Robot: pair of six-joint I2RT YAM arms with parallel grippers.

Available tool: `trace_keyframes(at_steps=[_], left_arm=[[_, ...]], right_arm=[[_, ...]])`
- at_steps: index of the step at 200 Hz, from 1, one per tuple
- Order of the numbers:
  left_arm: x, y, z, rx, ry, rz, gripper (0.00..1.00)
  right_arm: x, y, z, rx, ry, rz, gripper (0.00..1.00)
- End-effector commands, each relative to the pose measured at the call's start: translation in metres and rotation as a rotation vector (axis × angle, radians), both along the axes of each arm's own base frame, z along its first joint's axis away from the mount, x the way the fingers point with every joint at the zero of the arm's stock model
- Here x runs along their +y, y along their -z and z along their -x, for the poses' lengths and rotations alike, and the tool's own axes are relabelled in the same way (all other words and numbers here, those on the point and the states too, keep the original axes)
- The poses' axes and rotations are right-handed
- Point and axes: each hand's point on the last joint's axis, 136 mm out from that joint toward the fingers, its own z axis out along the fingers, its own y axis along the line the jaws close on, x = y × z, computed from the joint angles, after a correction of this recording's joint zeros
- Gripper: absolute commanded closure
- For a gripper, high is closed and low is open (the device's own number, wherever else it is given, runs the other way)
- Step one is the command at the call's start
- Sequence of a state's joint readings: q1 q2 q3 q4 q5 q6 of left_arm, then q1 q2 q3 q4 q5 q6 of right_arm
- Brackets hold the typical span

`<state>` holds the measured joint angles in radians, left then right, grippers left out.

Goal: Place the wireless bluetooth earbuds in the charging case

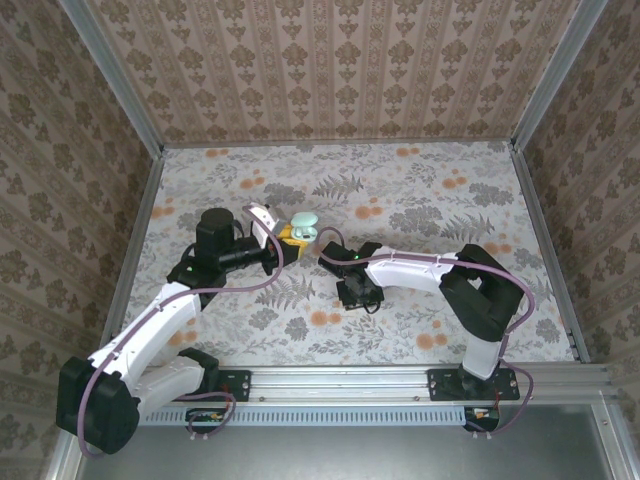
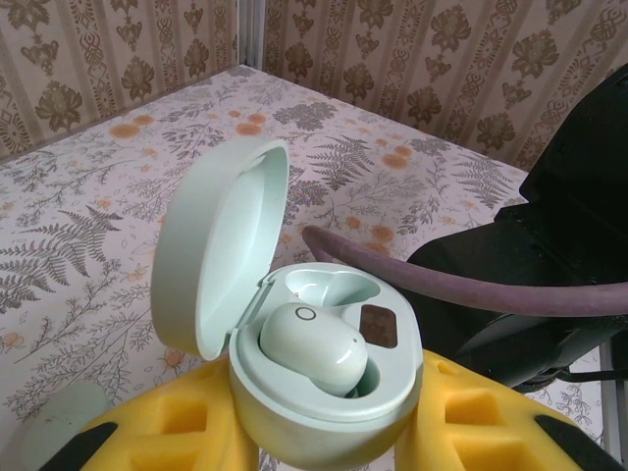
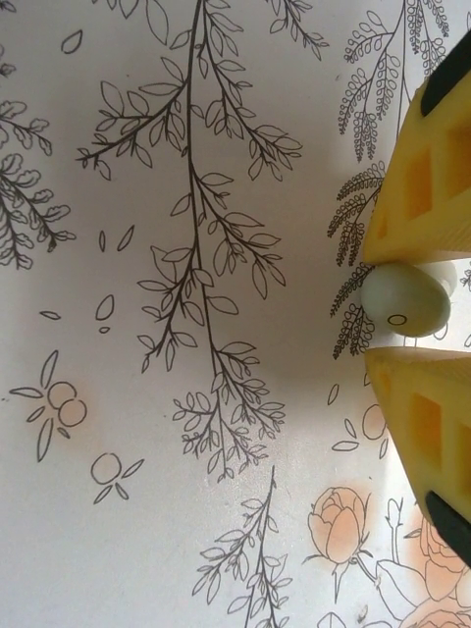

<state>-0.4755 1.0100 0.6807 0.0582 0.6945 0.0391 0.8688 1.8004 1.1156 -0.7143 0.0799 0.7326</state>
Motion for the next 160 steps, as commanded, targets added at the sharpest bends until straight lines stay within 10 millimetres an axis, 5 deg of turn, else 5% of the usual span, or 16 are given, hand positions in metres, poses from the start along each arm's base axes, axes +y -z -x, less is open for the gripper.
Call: trace_keyframes(at_steps=[1, 85, 146, 160], left_arm=[[-0.001, -0.017, 0.006, -0.064, 0.03, 0.028, 0.78], [-0.002, -0.021, 0.006, -0.064, 0.035, 0.038, 0.77], [-0.008, -0.023, 0.008, -0.058, 0.071, 0.06, 0.77], [-0.01, -0.024, 0.009, -0.056, 0.081, 0.066, 0.77]], right_arm=[[-0.008, 0.001, 0.003, 0.009, -0.016, 0.049, 0.75], [-0.016, -0.043, -0.004, -0.089, 0.017, -0.039, 0.8], [-0.024, -0.118, -0.019, -0.246, 0.058, -0.215, 0.81], [-0.025, -0.148, -0.021, -0.305, 0.058, -0.292, 0.81]])
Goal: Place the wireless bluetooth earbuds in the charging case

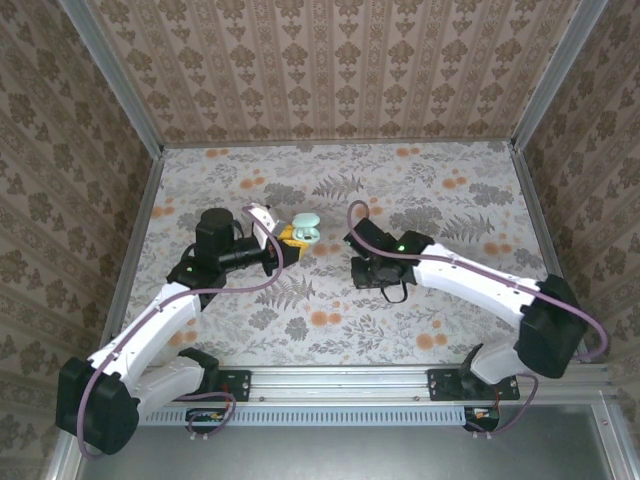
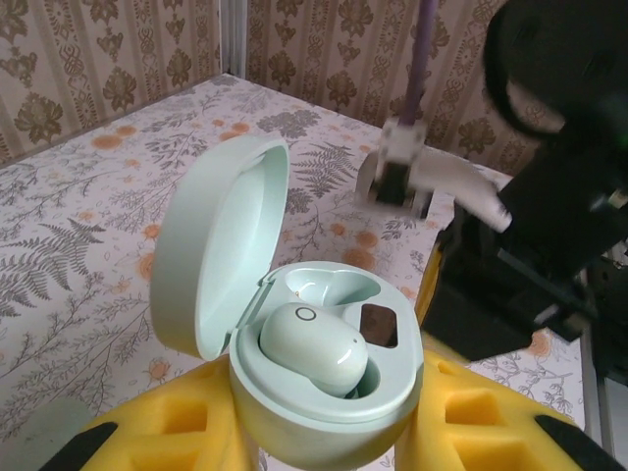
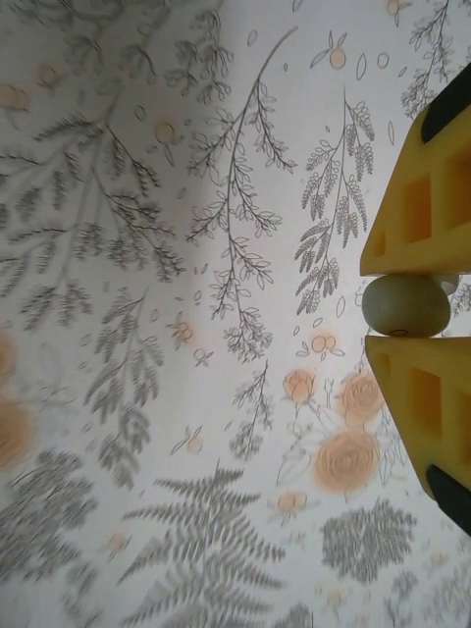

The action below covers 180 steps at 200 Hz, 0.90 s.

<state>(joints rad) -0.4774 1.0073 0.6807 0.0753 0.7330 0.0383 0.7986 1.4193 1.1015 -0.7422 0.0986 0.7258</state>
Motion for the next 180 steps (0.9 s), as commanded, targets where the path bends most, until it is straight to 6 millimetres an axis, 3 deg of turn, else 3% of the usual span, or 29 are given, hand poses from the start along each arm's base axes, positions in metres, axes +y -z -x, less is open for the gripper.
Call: trace_keyframes(at_steps=[1, 48, 90, 123, 180], left_arm=[[-0.007, -0.019, 0.003, -0.046, 0.043, 0.047, 0.77], [-0.015, -0.024, 0.005, -0.041, 0.084, 0.07, 0.77], [-0.024, -0.03, 0.006, -0.035, 0.117, 0.103, 0.77], [-0.03, -0.031, 0.008, -0.022, 0.141, 0.115, 0.77], [-0.034, -0.033, 0.013, -0.017, 0.156, 0.126, 0.77]], right_arm=[[-0.009, -0.036, 0.0, -0.068, -0.008, -0.057, 0.81], [0.017, -0.121, 0.002, -0.211, -0.14, -0.399, 0.79], [0.037, -0.173, 0.002, -0.284, -0.27, -0.542, 0.79], [0.056, -0.196, -0.001, -0.32, -0.35, -0.617, 0.79], [0.074, -0.198, -0.011, -0.318, -0.392, -0.644, 0.79]])
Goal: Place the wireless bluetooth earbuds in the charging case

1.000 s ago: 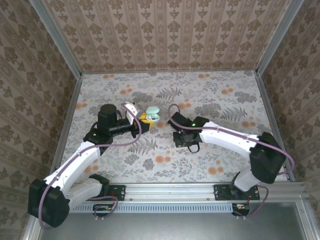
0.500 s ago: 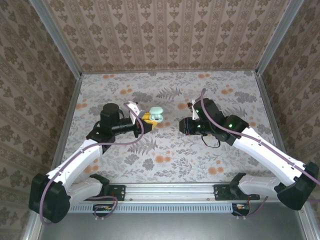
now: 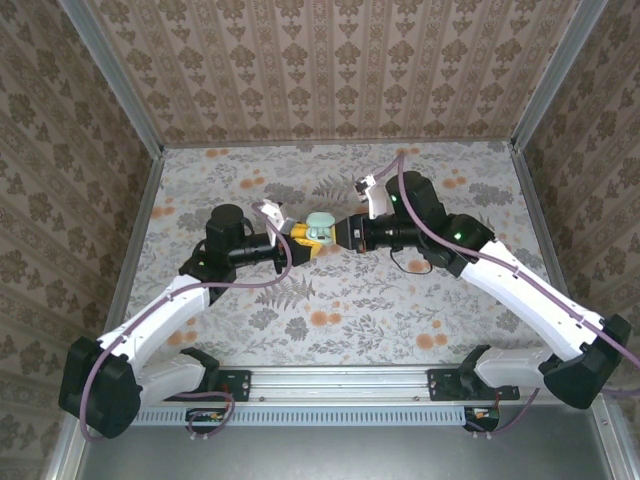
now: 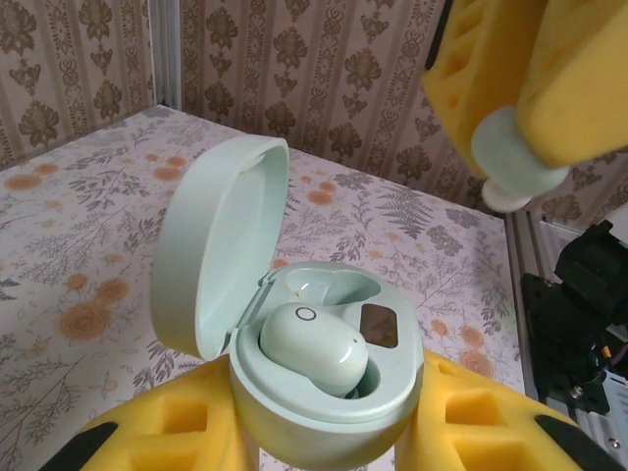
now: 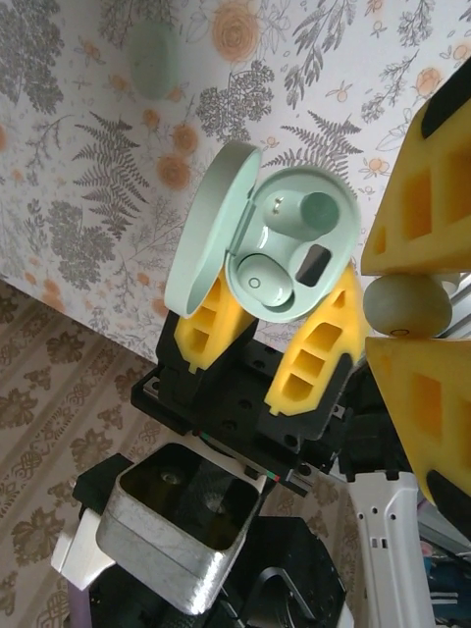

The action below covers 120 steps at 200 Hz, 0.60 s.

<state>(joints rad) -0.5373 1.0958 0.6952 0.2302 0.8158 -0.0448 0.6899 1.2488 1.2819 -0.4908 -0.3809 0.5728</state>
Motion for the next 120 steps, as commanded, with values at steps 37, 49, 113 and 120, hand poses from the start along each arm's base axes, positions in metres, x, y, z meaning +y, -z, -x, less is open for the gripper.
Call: trace_keyframes(at_steps=[37, 49, 113, 120], left_arm=[[-0.006, -0.022, 0.006, -0.035, 0.036, 0.049, 0.77], [-0.007, -0.023, 0.007, -0.038, 0.039, 0.05, 0.77], [-0.007, -0.025, 0.008, -0.043, 0.04, 0.053, 0.77], [-0.007, -0.026, 0.008, -0.045, 0.04, 0.054, 0.77]], right_arm=[[0.009, -0.011, -0.014, -0.074, -0.024, -0.013, 0.79], [0.01, -0.008, -0.016, -0.072, -0.021, -0.012, 0.79], [0.007, 0.013, -0.024, -0.032, -0.001, 0.021, 0.79], [0.006, 0.014, -0.025, -0.033, -0.001, 0.021, 0.79]])
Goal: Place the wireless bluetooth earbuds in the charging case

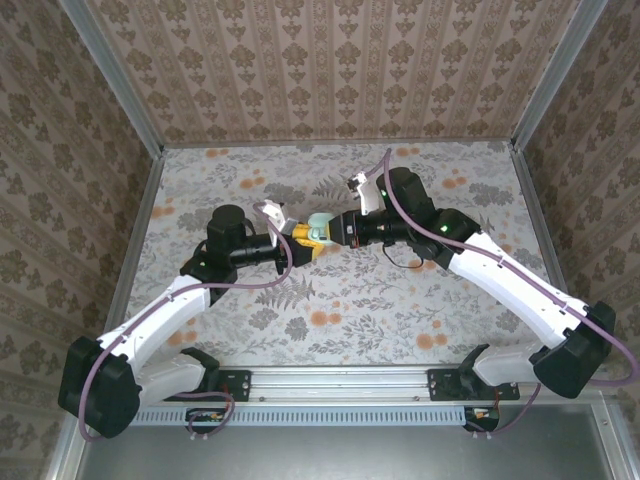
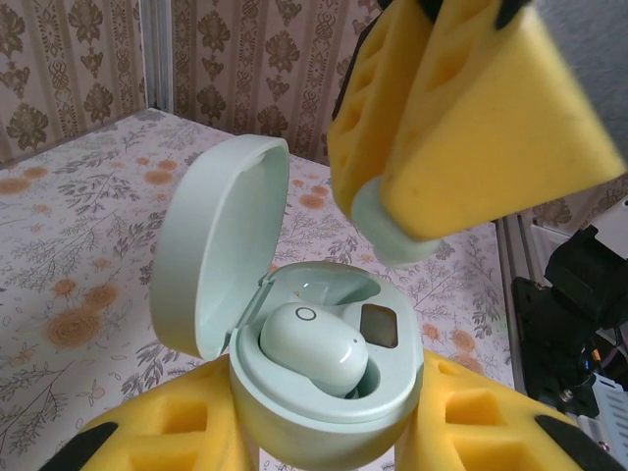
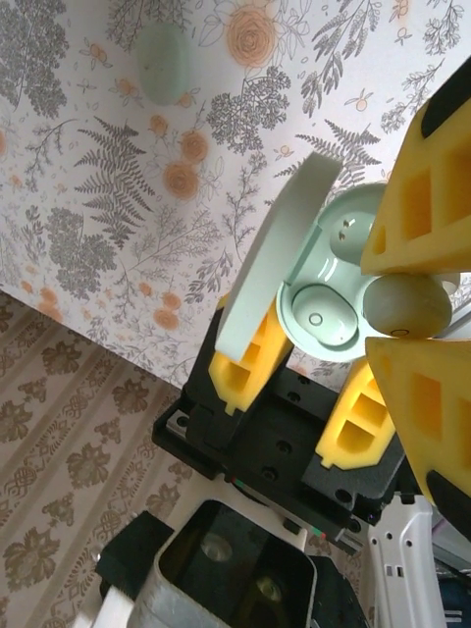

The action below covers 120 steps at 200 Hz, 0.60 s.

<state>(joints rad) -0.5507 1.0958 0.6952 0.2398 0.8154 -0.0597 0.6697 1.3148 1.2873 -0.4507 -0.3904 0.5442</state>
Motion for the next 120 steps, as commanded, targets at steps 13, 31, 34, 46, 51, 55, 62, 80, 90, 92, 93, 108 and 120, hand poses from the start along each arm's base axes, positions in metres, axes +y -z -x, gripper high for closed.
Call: trace_keyframes(at_steps=[13, 31, 34, 46, 51, 55, 62, 80, 90, 92, 93, 108, 120], left_arm=[[-0.004, -0.024, 0.005, -0.053, 0.031, 0.047, 0.77], [-0.003, -0.024, 0.006, -0.053, 0.031, 0.047, 0.77], [-0.003, -0.024, 0.006, -0.053, 0.031, 0.047, 0.77], [-0.003, -0.025, 0.006, -0.054, 0.03, 0.048, 0.77], [-0.003, -0.025, 0.005, -0.054, 0.029, 0.048, 0.77], [-0.003, -0.025, 0.005, -0.054, 0.029, 0.048, 0.77], [-0.003, -0.025, 0.006, -0.052, 0.03, 0.048, 0.77], [-0.003, -0.025, 0.005, -0.055, 0.028, 0.049, 0.77], [-0.003, -0.026, 0.005, -0.056, 0.028, 0.049, 0.77], [-0.003, -0.026, 0.005, -0.057, 0.028, 0.05, 0.77], [-0.003, -0.026, 0.005, -0.057, 0.028, 0.05, 0.77], [-0.003, -0.027, 0.005, -0.058, 0.028, 0.051, 0.77], [-0.004, -0.027, 0.004, -0.056, 0.028, 0.05, 0.77]], right_arm=[[-0.001, 0.003, -0.007, -0.023, 0.004, 0.006, 0.78], [0.0, 0.004, -0.008, -0.017, 0.0, 0.004, 0.78], [0.0, 0.004, -0.008, -0.017, -0.001, 0.003, 0.78], [0.001, 0.004, -0.007, -0.012, -0.003, -0.002, 0.78], [0.002, 0.004, -0.007, -0.01, -0.005, -0.004, 0.78], [0.002, 0.004, -0.007, -0.009, -0.006, -0.005, 0.78], [0.002, 0.004, -0.006, -0.008, -0.009, -0.008, 0.78], [0.002, 0.005, -0.006, -0.004, -0.012, -0.009, 0.78], [0.002, 0.007, -0.005, 0.002, -0.012, -0.008, 0.78], [0.002, 0.007, -0.005, 0.003, -0.013, -0.007, 0.78], [0.002, 0.007, -0.005, 0.003, -0.012, -0.007, 0.78], [0.003, 0.01, -0.004, 0.012, -0.013, -0.009, 0.78], [0.003, 0.012, -0.004, 0.018, -0.014, -0.01, 0.78]])
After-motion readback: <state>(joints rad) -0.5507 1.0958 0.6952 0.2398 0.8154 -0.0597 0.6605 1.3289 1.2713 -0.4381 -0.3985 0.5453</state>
